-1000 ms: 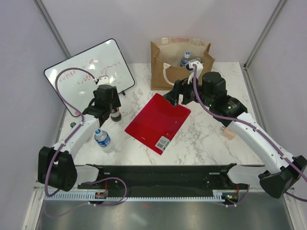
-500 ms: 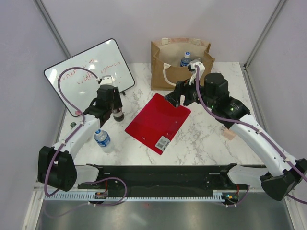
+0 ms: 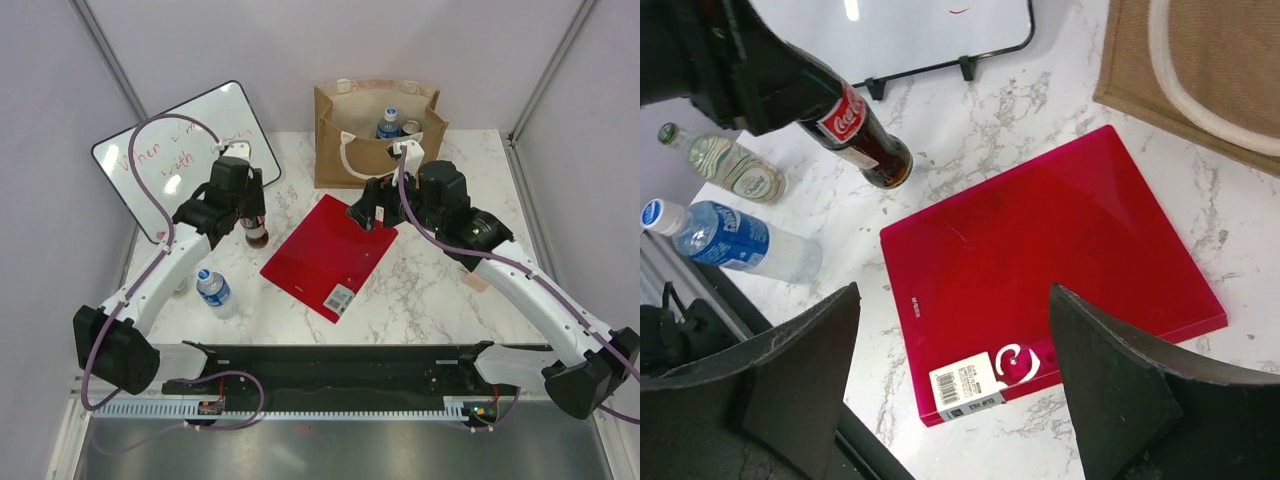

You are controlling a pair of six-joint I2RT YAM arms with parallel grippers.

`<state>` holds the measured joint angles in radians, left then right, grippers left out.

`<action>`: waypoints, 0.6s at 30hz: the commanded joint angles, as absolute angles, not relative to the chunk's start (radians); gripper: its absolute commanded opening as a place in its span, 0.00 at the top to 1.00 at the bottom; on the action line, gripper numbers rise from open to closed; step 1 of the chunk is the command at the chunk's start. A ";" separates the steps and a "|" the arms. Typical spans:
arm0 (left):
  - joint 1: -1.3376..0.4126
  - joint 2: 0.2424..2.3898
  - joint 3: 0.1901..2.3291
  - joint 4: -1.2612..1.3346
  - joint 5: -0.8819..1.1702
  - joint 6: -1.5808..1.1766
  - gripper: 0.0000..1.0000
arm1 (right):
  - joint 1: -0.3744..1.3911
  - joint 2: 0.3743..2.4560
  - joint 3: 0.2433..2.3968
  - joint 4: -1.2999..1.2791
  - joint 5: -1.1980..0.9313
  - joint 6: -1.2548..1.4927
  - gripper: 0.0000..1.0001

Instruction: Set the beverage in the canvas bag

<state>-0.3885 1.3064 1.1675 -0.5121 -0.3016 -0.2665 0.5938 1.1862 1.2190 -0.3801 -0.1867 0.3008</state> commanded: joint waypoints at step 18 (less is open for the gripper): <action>-0.532 1.509 1.940 -0.463 -0.196 -0.178 0.98 | 0.588 1.230 1.305 -0.440 0.387 0.749 0.18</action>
<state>-0.5224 1.4803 1.7424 -0.6117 -0.2230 -0.2146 0.5919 1.2716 1.2518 -0.4393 0.2676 0.6308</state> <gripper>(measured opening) 0.598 0.824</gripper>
